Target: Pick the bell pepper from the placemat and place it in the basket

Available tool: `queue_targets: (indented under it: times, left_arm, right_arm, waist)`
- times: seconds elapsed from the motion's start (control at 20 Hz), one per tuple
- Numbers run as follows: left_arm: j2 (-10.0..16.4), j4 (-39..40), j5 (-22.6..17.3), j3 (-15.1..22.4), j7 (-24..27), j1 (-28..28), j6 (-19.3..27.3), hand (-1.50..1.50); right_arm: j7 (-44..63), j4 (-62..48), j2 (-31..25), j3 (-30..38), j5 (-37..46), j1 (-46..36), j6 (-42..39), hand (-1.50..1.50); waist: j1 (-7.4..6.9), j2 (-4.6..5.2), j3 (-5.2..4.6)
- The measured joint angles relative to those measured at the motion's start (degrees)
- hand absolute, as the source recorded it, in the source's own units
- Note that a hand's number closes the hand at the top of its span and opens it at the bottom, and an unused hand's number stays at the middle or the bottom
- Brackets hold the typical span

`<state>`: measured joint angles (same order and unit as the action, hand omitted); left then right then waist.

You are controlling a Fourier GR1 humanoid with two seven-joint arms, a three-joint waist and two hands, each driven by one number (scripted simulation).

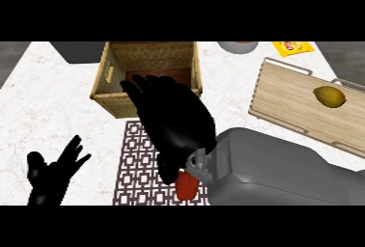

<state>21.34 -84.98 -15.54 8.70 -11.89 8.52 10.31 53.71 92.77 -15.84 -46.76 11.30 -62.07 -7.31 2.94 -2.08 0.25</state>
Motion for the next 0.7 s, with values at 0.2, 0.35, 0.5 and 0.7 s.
queue_targets:
  times: [0.2, 0.35, 0.5, 0.7]
  left_arm:
    - [-0.1, -0.4, 0.2, 0.1, -0.2, 0.2, 0.0, 0.0]
    - [0.0, -0.7, 0.2, 0.1, -0.2, 0.1, -0.3, 0.0]
    - [-0.2, -0.3, 0.6, 0.1, -0.2, -0.1, -0.1, 0.0]
    - [-0.4, 0.0, 0.9, 0.0, 0.7, -0.5, -0.5, 0.0]
  right_arm:
    - [5.3, 4.1, -2.7, 2.4, -9.3, -2.6, -8.1, -1.5]
    - [7.1, 6.2, -5.9, 3.8, -15.8, -4.0, -11.1, -1.5]
    - [9.0, 8.8, -8.3, 4.4, -20.9, -5.5, -12.4, -1.5]
    - [10.5, 10.8, -11.2, 5.1, -26.8, -7.2, -13.4, -1.5]
  waist:
    - [0.04, 0.24, 0.09]
    - [-0.19, 0.45, 0.08]
    - [-0.24, 0.55, 0.16]
    - [-0.8, 0.76, 0.19]
